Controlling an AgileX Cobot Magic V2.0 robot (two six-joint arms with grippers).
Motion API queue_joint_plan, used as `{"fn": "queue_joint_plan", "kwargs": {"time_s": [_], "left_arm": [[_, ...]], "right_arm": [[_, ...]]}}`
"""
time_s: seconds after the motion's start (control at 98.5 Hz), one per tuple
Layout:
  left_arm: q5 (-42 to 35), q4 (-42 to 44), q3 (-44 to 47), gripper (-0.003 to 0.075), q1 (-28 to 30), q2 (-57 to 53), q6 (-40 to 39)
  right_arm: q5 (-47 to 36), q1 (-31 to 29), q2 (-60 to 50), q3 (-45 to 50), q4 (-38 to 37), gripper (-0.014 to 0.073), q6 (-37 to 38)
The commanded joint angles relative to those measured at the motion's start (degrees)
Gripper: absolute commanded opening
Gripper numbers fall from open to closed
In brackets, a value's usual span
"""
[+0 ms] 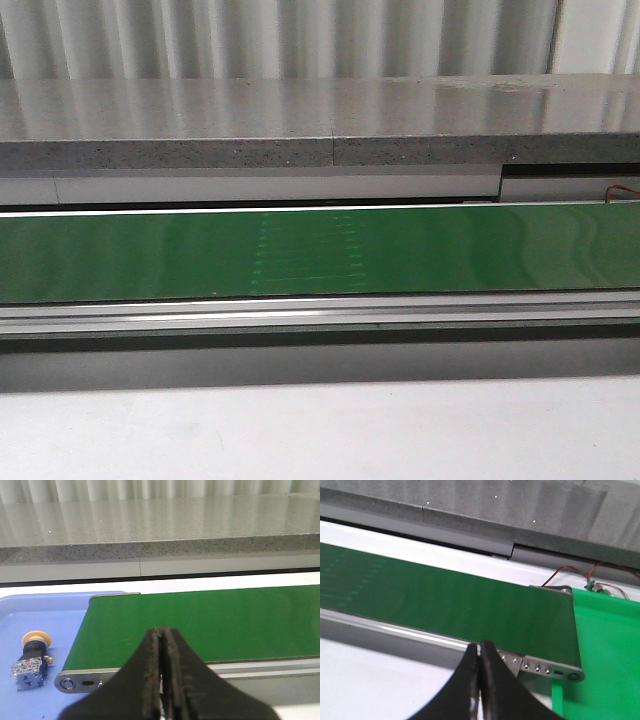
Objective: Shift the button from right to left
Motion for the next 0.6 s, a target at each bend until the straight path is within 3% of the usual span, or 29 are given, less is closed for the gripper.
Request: {"fn": "queue_joint_plan", "kwargs": {"time_s": [0.0, 0.132, 0.234, 0.355, 0.589], "left_arm": [[-4.2, -0.1, 2.3, -0.002, -0.5, -1.8, -0.6], [-4.2, -0.1, 2.3, -0.002, -0.5, -1.8, -0.6], [-4.2, -0.1, 2.3, -0.002, -0.5, -1.8, -0.6], [-4.2, -0.1, 2.3, -0.002, -0.5, -1.8, -0.6], [-4.2, -0.1, 2.3, -0.002, -0.5, -1.8, -0.6]], "right_arm": [[-10.3, 0.1, 0.8, -0.3, -1.1, -0.0066, -0.4], [-26.0, -0.4, 0.8, 4.9, -2.8, -0.0066, 0.6], [-35.9, -2.8, 0.8, 10.1, -7.8, -0.0066, 8.0], [-39.9, -7.0, 0.8, 14.8, -15.0, -0.0066, 17.5], [-42.4, -9.6, -4.3, 23.7, -16.5, -0.0066, 18.4]]}}
